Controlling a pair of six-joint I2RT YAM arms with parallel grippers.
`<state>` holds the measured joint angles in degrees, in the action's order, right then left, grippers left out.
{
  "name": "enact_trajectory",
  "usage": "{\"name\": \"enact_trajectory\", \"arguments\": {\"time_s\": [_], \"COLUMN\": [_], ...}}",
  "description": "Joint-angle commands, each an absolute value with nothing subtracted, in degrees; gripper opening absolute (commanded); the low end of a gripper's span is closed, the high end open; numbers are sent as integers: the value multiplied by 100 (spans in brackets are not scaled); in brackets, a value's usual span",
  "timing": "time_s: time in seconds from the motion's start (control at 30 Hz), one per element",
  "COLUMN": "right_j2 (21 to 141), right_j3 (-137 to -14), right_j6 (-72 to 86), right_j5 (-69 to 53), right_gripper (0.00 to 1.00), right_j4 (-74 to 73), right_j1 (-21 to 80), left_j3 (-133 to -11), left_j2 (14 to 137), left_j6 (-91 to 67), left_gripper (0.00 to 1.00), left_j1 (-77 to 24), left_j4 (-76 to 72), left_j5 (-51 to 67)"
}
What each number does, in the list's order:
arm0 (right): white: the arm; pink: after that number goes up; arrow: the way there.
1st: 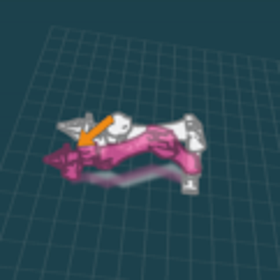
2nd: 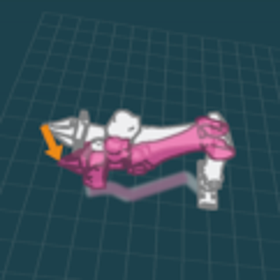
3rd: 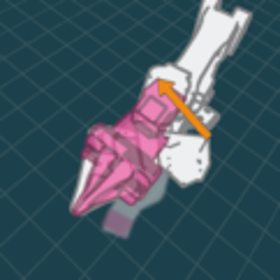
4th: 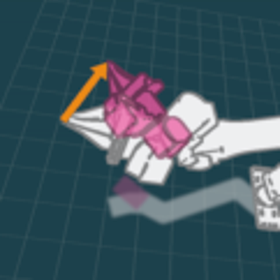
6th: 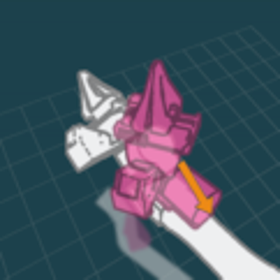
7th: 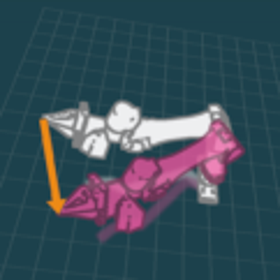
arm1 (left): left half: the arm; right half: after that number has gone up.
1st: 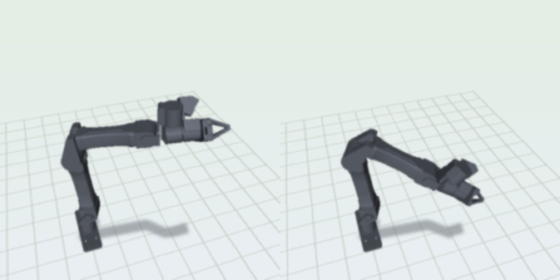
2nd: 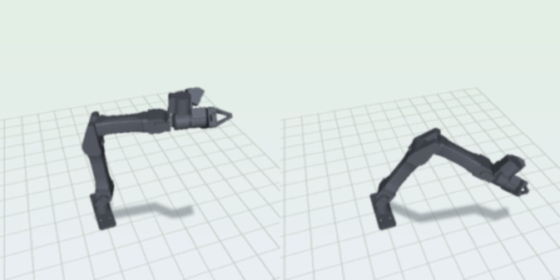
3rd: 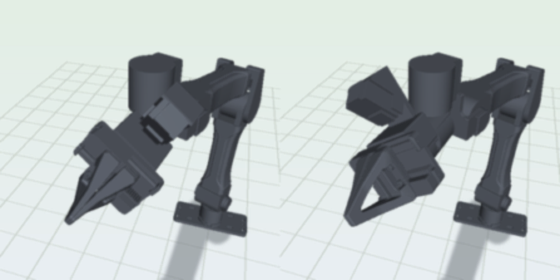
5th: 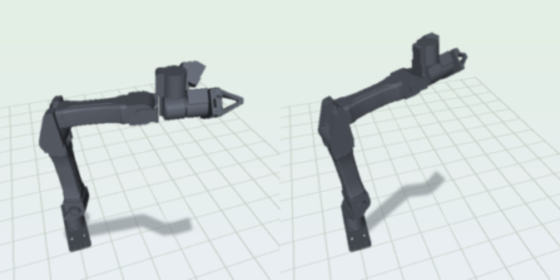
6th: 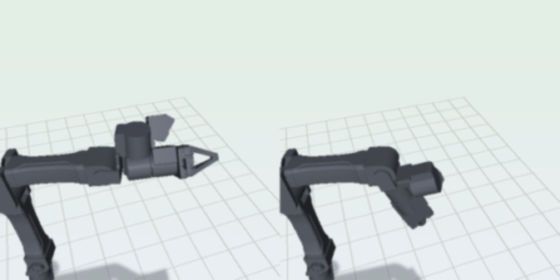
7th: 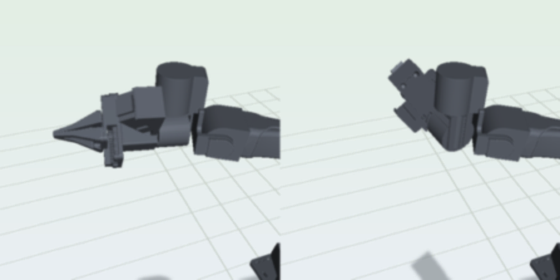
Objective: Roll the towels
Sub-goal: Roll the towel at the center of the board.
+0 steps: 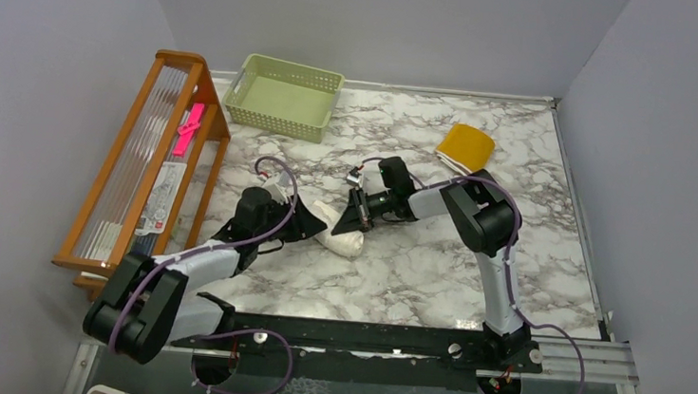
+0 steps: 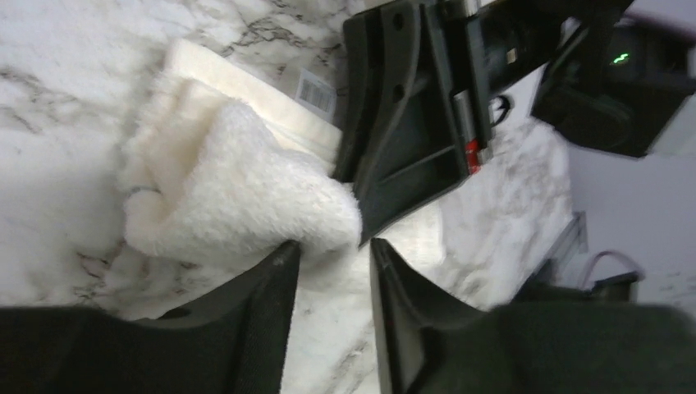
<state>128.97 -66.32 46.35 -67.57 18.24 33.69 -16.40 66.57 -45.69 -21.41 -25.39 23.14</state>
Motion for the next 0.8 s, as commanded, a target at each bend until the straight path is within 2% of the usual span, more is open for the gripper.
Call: {"name": "enact_trajectory", "arguments": {"time_s": [0.0, 0.03, 0.37, 0.53, 0.63, 0.77], "right_j2": [13048, 13025, 12692, 11624, 10992, 10068], "right_j3": [-6540, -6533, -6618, -6803, -6663, -6002], "right_j6": [3980, 3947, 3174, 1930, 1318, 610], "right_j5": [-5541, -5519, -5169, -3803, -2784, -1682], "right_gripper": [1, 1, 2, 31, 35, 38], "right_j4": [902, 871, 261, -575, -635, 59], "right_j1": [3401, 3401, 3425, 3612, 3799, 4140], "left_j3": [-1792, -1824, -2018, -2087, -2143, -2182], "left_j2": [7279, 7371, 8200, 9179, 9544, 9707], "left_j6": [-4591, -4596, -4557, -4697, -4711, -4696], "left_gripper": [14, 0, 0, 0, 0, 0], "left_j1": [-2150, -2152, -2119, -2066, -2065, -2065], "left_j4": [-3403, -3469, -3657, -3643, -3645, -3629], "left_j5": [2730, 2752, 2443, 2208, 2158, 2102]}}
